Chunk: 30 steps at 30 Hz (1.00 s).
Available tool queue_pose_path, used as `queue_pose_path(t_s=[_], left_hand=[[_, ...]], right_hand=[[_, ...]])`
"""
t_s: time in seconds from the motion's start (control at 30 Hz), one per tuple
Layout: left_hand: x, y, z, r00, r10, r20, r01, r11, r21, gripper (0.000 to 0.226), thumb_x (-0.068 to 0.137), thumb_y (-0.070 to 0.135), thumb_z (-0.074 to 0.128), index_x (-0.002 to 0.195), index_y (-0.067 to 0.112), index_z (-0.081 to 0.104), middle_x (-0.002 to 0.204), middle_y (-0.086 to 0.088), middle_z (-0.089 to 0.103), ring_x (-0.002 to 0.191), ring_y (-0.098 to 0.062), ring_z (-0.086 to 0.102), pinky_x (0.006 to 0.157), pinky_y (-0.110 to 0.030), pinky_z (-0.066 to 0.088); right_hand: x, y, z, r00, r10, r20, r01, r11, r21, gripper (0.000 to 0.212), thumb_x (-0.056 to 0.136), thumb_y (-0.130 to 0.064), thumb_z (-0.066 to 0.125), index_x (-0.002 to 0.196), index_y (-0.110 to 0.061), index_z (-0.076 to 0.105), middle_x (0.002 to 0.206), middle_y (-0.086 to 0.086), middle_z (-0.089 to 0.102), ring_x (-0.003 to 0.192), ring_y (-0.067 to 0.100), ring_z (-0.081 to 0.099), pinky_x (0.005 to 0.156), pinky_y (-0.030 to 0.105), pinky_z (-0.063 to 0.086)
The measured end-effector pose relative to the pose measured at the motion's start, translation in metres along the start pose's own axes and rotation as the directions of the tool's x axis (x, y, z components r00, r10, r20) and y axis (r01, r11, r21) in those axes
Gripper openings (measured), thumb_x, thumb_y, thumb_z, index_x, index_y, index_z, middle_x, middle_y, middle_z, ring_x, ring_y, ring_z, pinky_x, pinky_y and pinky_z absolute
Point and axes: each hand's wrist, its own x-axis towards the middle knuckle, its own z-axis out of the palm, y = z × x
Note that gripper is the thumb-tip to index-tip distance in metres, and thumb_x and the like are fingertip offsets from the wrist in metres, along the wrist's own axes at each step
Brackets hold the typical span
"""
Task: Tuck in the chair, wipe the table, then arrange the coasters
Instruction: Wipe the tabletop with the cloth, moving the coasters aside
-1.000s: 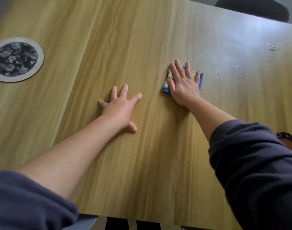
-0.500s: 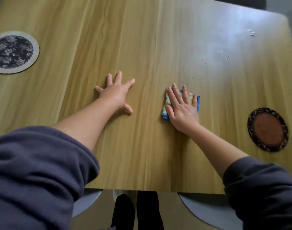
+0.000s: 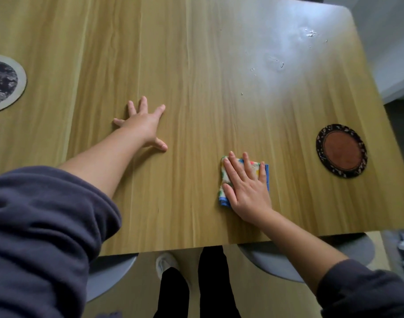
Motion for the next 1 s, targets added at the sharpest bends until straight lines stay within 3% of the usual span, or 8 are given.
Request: queue_pose_path(t_s=[0.1,0.3,0.53,0.77,1.0], left_hand=[[0.001,0.003,-0.003,1.0,0.027,-0.009,-0.026,0.998,0.064,0.123,0.061,0.048,0.084,0.15,0.039,0.0,0.158,-0.011,-0.019,0.144,-0.038,-0.012,0.104,-0.073,0.015],[0.006,0.015,-0.007,0.976,0.216,-0.027,-0.203,0.949,0.242,0.134,0.053,0.033,0.09,0.149,0.041,-0.003,0.158,-0.005,-0.02,0.144,-0.037,-0.017,0.101,-0.077,0.011],[0.025,0.01,-0.011,0.982,0.163,0.093,-0.178,0.964,0.195,0.142,0.043,0.04,0.093,0.147,0.048,-0.005,0.156,0.0,-0.026,0.144,-0.035,-0.017,0.1,-0.075,0.018],[0.031,0.024,-0.013,0.984,0.108,0.142,-0.15,0.931,0.332,0.15,0.047,0.046,0.09,0.144,0.04,-0.025,0.15,-0.009,-0.037,0.141,-0.042,-0.02,0.097,-0.078,0.016],[0.037,0.028,-0.012,0.983,0.084,0.165,-0.131,0.947,0.295,0.156,0.045,0.043,0.091,0.139,0.041,-0.032,0.143,-0.005,-0.048,0.139,-0.04,-0.028,0.1,-0.074,0.022]], right_hand=[[0.01,0.002,-0.002,1.0,-0.006,-0.016,0.006,1.0,0.016,0.064,0.098,-0.053,0.016,0.156,-0.031,0.0,0.161,-0.015,-0.011,0.15,0.02,-0.016,0.118,0.057,-0.01],[0.079,0.012,-0.02,0.999,0.032,-0.04,-0.03,0.998,0.048,0.065,0.097,-0.052,0.016,0.157,-0.03,0.002,0.162,-0.016,-0.012,0.15,0.019,-0.015,0.118,0.056,-0.009],[0.166,0.034,-0.042,0.996,0.037,-0.076,-0.033,0.998,0.061,0.067,0.094,-0.053,0.013,0.156,-0.03,0.006,0.163,-0.015,-0.005,0.151,0.019,-0.009,0.118,0.058,-0.006],[0.245,0.055,-0.062,0.995,0.026,-0.095,-0.019,0.997,0.076,0.066,0.095,-0.052,0.015,0.156,-0.03,0.007,0.164,-0.014,-0.004,0.151,0.019,-0.009,0.118,0.058,-0.006],[0.301,0.07,-0.081,0.994,0.0,-0.111,0.009,0.997,0.079,0.063,0.098,-0.049,0.02,0.156,-0.029,0.009,0.164,-0.013,-0.002,0.151,0.02,-0.007,0.117,0.059,-0.005]])
